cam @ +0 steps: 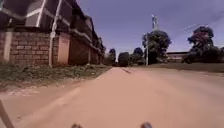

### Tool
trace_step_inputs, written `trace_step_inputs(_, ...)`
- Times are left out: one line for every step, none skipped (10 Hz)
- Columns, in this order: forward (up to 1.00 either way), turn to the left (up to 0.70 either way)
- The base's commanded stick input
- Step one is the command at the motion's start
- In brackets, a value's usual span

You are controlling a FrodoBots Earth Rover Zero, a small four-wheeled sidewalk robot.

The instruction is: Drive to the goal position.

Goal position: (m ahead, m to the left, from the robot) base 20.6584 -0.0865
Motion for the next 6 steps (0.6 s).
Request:
trace_step_inputs(0.85,0.31)
trace_step_inputs(0.85,0.14)
trace_step_inputs(0.85,0.0)
trace_step_inputs(0.85,0.0)
trace_step_inputs(0.85,0.0)
trace_step_inputs(0.85,0.0)
